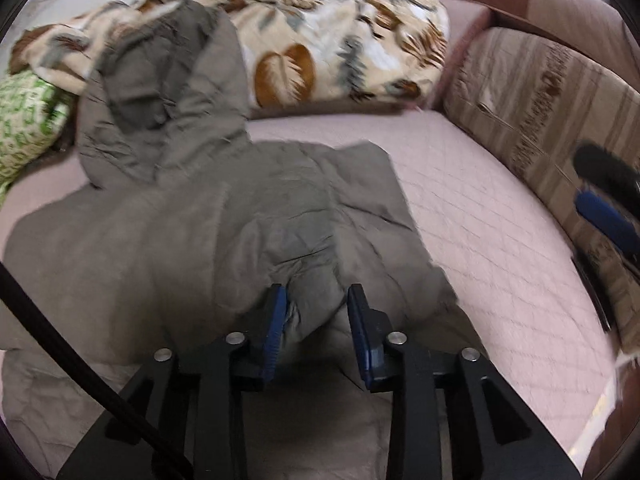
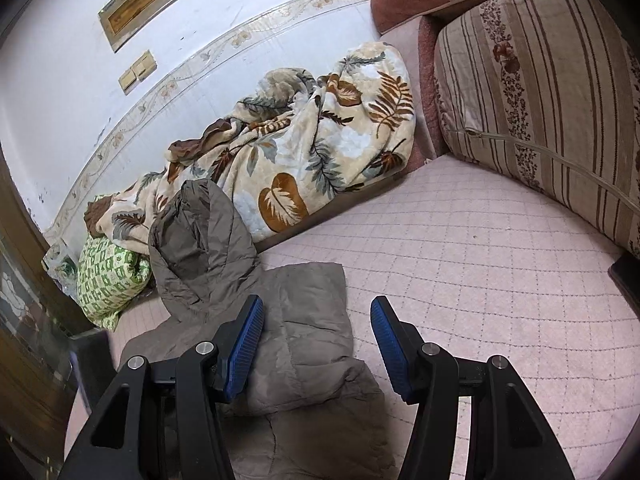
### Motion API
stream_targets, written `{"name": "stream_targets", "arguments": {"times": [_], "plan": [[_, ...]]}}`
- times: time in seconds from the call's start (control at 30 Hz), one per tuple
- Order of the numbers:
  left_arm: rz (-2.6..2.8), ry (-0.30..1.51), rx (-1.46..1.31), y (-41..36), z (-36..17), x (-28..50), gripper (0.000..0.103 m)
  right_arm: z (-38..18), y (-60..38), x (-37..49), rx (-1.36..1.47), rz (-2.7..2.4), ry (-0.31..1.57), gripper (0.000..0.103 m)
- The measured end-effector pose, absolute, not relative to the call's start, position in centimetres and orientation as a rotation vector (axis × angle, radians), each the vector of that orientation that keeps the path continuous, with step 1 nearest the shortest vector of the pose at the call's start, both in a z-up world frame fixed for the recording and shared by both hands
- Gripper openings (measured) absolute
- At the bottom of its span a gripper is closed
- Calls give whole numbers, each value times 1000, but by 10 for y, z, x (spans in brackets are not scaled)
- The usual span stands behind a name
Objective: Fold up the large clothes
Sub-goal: 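Lift the held sleeve with the left tool and fold it across the body, then open the left tool and release the folded sleeve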
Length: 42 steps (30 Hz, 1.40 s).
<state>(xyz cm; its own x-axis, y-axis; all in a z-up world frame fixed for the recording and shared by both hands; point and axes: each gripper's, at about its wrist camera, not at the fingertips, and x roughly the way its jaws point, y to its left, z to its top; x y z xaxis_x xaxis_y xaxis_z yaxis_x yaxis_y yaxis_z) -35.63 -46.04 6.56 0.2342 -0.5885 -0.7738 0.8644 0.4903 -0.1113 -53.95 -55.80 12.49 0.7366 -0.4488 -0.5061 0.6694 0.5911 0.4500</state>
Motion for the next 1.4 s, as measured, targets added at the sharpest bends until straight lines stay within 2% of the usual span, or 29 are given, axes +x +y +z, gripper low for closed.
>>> {"name": "stream_targets", "arguments": {"times": [0.2,0.23,0.27,0.3,0.43,0.63,0.9,1.17,1.3,1.4], "plan": [[-1229,840,319,-421,98,-368,34,128,-562,-539,660,-689,341,60],[-1228,798,322,-410,108,-366,35,128,-563,-540,667,-692,338,60],[-1209,755,328,-401,117,-362,43,127,-563,-539,670,-698,336,60],[-1171,710,328,-388,126,-354,47,127,-562,-535,668,-698,342,60],[-988,668,292,-353,142,-300,48,122,-548,-508,629,-645,390,57],[-687,742,262,-306,117,-209,48,109,-521,-455,532,-575,497,46],[-596,904,195,-286,58,-151,48,74,-508,-397,470,-545,643,45],[-602,963,207,-288,36,-146,55,20,-522,-367,541,-566,868,44],[-621,867,218,-275,60,-167,55,28,-516,-368,492,-593,860,44],[-653,798,241,-263,73,-194,55,56,-489,-372,343,-616,806,44]]}}
